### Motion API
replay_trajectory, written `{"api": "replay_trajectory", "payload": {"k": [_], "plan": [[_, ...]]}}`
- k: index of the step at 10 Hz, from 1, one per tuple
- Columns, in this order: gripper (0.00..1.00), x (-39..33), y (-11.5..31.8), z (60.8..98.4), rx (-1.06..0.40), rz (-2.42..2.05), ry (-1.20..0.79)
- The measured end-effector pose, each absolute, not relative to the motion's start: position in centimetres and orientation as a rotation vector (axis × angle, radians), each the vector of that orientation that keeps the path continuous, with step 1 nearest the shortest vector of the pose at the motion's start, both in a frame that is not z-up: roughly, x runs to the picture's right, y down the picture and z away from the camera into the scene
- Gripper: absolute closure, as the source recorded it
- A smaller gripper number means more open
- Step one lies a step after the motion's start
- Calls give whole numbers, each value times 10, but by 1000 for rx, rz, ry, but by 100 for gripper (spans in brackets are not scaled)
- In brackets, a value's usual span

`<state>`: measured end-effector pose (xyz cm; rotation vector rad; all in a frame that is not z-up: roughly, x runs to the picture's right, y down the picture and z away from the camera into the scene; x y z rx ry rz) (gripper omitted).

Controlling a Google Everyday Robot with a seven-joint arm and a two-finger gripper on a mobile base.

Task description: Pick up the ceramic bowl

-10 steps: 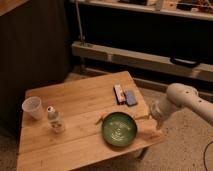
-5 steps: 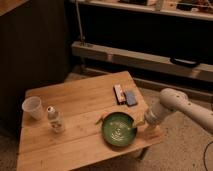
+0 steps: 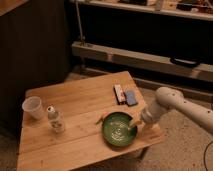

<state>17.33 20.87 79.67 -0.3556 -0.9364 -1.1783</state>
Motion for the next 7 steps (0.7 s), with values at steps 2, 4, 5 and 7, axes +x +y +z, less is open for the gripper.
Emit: {"api": "replay_trajectory", "payload": {"k": [2,4,5,7], "plan": [[42,166,210,801,-355,-1177,-956],[42,165,213,806,-357,-1171,-969],[43,164,214,809,-358,-1168,-974],[62,165,218,813,-356,-1148,-992]]}}
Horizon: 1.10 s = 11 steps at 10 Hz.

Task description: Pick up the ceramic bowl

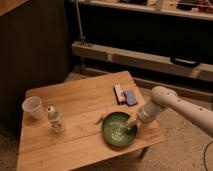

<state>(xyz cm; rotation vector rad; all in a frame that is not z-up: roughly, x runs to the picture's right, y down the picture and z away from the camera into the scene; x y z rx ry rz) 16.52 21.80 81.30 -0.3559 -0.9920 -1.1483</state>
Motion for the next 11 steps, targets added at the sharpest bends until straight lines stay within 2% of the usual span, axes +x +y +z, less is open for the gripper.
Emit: {"api": "replay_trajectory", "payload": {"k": [2,3,11], "plan": [[82,168,221,816,-362,-1137,-998],[88,166,221,818,-371,-1139,-997],[90,166,228,831,-425,-1128,-946]]}}
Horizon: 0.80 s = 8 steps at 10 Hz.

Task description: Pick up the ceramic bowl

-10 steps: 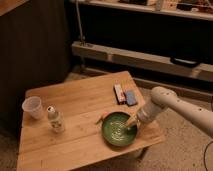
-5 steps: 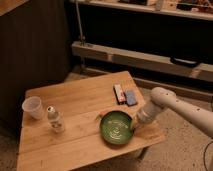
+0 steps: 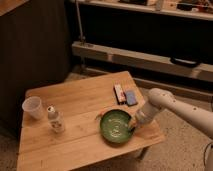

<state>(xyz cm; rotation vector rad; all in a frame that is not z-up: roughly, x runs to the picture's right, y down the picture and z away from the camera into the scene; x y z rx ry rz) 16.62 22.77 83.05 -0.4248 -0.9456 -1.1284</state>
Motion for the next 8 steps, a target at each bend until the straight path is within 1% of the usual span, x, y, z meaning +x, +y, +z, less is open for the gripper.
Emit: {"api": "replay_trajectory", "payload": {"k": [8], "plan": [[90,169,228,829,-431,-1126,-946]]}}
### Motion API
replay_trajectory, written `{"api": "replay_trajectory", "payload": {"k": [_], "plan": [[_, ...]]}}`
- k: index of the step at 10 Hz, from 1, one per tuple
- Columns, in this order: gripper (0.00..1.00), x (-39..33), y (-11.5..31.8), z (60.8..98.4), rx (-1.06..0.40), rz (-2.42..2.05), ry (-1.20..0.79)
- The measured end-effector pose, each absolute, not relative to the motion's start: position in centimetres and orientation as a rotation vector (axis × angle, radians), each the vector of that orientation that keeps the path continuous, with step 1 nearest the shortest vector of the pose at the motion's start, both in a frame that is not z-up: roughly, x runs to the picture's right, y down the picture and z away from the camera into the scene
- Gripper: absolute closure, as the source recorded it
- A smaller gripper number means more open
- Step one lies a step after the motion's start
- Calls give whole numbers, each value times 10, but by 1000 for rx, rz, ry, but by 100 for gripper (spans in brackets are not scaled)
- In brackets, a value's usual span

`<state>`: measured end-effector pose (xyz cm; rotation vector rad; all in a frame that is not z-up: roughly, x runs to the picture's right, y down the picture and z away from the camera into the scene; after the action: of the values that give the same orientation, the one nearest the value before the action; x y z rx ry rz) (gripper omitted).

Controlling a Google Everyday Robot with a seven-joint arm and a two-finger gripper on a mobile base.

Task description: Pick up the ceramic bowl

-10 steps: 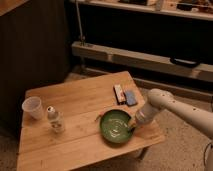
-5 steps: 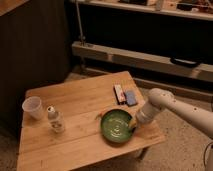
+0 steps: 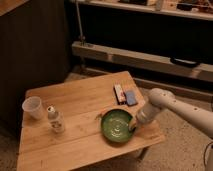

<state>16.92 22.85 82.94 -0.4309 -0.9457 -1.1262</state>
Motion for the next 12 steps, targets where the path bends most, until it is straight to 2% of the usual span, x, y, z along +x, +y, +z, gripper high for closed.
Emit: {"api": "replay_trajectory", "payload": {"k": [3,4,6,12], "plan": [[87,170,228,829,-431,-1125,-946],[78,170,228,829,-431,-1125,-946],[70,170,228,829,-431,-1125,-946],[70,170,229,829,-431,-1125,-946]]}}
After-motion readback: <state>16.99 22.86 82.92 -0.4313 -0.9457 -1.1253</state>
